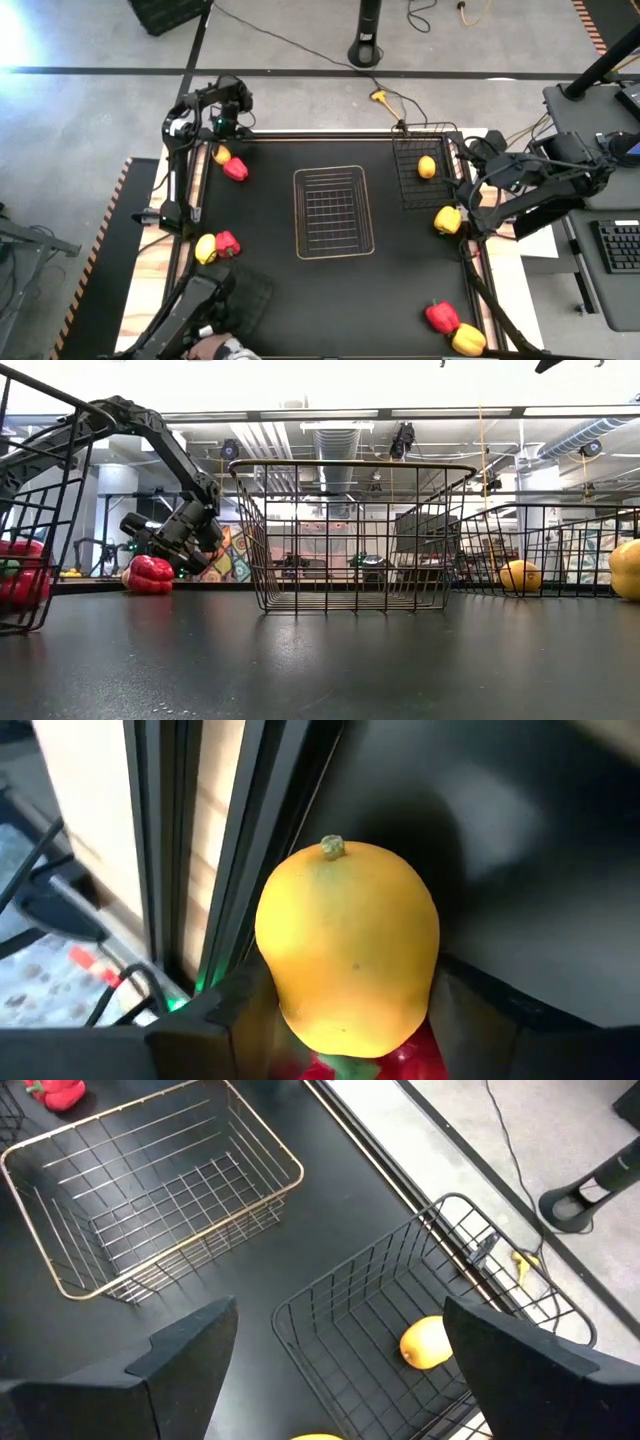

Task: Sort produce into baskets
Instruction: Put the top lemon into the top black wire basket

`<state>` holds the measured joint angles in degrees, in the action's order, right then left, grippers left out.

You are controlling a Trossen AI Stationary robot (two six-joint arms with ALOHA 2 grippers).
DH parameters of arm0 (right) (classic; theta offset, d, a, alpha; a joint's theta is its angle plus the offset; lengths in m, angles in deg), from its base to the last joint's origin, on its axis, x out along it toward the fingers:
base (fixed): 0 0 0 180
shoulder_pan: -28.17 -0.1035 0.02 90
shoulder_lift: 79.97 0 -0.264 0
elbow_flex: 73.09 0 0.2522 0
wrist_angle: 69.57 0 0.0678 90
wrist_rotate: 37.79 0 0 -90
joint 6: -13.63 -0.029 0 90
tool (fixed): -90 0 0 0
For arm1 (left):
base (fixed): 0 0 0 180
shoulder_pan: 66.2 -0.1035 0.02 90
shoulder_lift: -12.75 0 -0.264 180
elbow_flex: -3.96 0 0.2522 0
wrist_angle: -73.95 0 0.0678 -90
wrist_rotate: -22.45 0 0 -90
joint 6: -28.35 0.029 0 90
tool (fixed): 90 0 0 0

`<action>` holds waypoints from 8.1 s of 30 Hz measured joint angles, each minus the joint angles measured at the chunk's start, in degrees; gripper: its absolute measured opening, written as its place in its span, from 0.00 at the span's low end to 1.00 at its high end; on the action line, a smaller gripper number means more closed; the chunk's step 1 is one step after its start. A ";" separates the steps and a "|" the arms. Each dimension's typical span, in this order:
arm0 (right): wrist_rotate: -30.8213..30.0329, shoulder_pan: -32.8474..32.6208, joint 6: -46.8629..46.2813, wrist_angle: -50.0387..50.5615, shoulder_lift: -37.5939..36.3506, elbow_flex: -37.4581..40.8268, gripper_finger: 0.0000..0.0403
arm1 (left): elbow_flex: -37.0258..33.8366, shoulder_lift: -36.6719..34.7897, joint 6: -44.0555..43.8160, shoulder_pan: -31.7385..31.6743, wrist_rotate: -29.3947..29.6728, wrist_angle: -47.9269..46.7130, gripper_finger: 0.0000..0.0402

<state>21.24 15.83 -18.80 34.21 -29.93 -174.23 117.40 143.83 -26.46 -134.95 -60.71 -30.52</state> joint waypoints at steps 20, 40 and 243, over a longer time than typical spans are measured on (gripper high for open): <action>0.11 0.00 4.08 -0.02 -0.49 0.02 0.86 | 23.30 -2.69 15.38 11.16 -11.06 0.89 0.50; 1.77 0.00 -2.32 -1.11 -0.26 3.50 0.86 | 33.81 -9.99 16.24 45.49 -18.50 24.18 0.50; 22.60 50.93 -23.53 -15.50 23.97 26.40 0.58 | -12.98 -51.60 56.68 41.72 -27.96 66.62 0.71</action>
<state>43.84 66.76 -42.33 18.71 -5.96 -147.82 104.43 92.23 30.23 -93.22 -88.67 36.10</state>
